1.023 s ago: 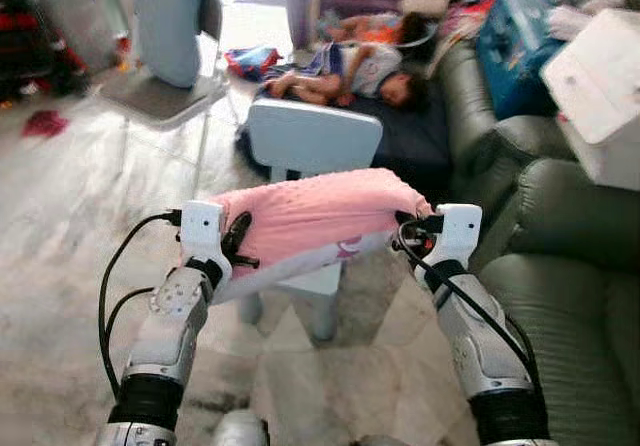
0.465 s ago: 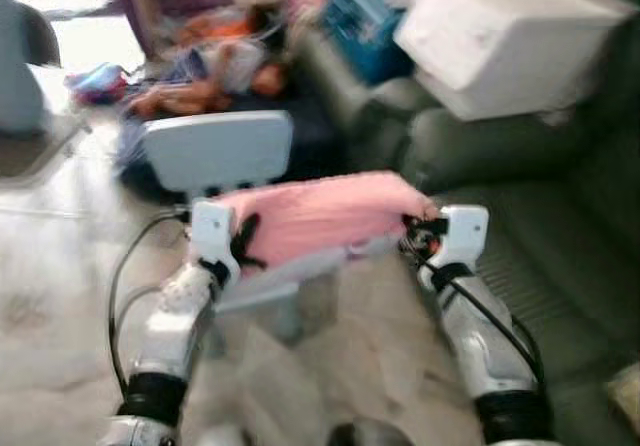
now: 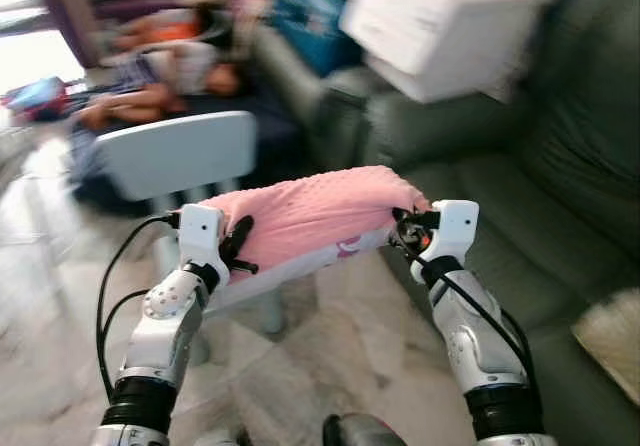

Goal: Move the pillow to the sofa

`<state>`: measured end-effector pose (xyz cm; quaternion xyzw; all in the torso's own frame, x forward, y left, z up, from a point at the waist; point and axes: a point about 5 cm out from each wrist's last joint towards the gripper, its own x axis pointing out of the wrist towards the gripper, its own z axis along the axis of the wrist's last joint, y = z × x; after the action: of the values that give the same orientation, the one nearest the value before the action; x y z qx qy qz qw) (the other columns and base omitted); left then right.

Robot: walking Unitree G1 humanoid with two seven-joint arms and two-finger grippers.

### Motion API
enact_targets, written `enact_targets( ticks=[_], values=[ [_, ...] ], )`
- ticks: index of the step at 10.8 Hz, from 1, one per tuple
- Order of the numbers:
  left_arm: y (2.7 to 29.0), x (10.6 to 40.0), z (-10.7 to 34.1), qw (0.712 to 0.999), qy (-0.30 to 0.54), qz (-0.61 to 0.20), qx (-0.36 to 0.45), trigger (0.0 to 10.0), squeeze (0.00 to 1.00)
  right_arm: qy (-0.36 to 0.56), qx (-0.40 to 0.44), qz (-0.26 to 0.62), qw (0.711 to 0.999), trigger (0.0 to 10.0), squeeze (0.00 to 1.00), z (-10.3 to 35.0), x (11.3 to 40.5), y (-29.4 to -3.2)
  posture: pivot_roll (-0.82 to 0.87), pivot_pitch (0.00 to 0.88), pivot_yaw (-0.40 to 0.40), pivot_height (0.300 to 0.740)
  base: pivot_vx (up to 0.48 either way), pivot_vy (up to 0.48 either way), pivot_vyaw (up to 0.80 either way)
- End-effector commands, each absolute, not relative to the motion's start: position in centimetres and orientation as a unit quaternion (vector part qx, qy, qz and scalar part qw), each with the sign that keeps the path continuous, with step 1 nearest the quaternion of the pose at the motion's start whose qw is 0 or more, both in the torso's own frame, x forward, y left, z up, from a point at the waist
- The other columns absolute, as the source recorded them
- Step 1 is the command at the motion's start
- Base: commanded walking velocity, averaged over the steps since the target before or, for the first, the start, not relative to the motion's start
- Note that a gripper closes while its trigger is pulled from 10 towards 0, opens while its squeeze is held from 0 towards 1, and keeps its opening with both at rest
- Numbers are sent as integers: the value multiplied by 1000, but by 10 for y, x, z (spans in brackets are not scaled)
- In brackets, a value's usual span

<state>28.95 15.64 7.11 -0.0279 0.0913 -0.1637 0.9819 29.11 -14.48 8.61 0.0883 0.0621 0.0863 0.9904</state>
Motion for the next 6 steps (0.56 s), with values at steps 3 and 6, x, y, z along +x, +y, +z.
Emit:
enact_targets(
  ticks=[3,6],
  values=[
    [156,291,78,982,75,-173,-31,10000,0,45,89,62,993,10000,0,93,292,-156,-73,0,-45,740,0,0,-267],
    [153,290,79,979,73,-185,-42,10000,0,44,88,60,993,10000,0,92,291,-156,-76,2,-42,740,340,0,-800]
  ],
)
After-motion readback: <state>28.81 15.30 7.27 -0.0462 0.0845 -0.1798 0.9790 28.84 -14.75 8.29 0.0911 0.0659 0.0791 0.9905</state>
